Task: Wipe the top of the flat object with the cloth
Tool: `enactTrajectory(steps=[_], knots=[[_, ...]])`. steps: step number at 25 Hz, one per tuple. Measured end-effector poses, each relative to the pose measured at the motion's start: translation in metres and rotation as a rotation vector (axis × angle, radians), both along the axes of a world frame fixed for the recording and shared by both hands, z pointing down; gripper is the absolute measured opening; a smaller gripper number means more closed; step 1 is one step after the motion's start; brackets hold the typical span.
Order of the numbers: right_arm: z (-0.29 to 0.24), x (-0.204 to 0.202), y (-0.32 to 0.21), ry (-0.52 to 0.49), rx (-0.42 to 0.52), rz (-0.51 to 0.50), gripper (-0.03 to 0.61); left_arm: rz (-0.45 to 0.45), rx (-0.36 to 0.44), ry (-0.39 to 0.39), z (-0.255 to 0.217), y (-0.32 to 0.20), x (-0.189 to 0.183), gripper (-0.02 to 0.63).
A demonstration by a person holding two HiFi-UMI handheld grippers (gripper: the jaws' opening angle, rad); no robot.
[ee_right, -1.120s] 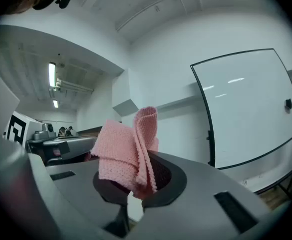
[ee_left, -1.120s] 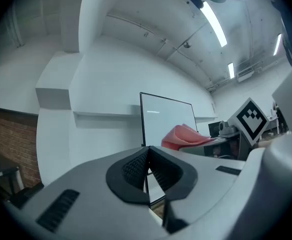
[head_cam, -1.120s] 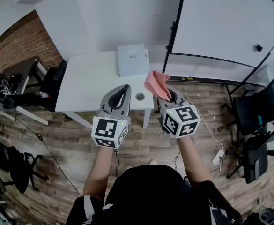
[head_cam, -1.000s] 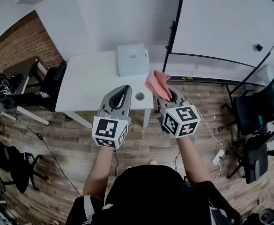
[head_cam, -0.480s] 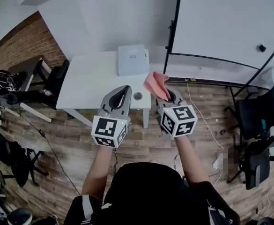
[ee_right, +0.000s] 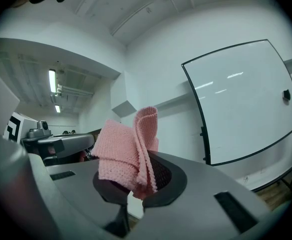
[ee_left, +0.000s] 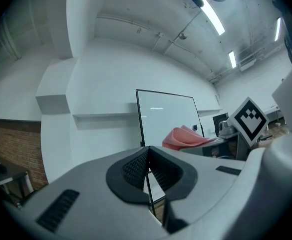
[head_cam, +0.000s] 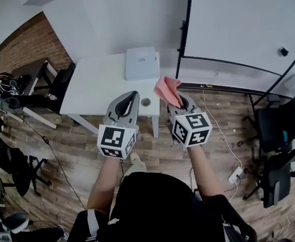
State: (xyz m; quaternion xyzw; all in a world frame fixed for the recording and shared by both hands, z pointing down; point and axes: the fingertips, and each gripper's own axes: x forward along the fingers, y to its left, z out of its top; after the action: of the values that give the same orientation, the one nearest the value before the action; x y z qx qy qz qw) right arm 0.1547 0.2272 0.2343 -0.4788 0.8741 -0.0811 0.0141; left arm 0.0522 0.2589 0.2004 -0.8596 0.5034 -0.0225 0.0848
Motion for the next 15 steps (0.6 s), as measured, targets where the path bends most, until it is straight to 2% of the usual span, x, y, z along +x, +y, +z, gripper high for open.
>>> enactTrajectory(steps=[8,15], knots=[[-0.002,-0.009,-0.025,-0.005,0.006,-0.001,0.044,-0.013,0.001,0.008,0.002,-0.025,-0.014,0.009],[0.007,-0.022,-0.072,0.010,-0.012,0.008,0.044,-0.007,-0.012,0.016,0.007,-0.082,-0.032,0.009]])
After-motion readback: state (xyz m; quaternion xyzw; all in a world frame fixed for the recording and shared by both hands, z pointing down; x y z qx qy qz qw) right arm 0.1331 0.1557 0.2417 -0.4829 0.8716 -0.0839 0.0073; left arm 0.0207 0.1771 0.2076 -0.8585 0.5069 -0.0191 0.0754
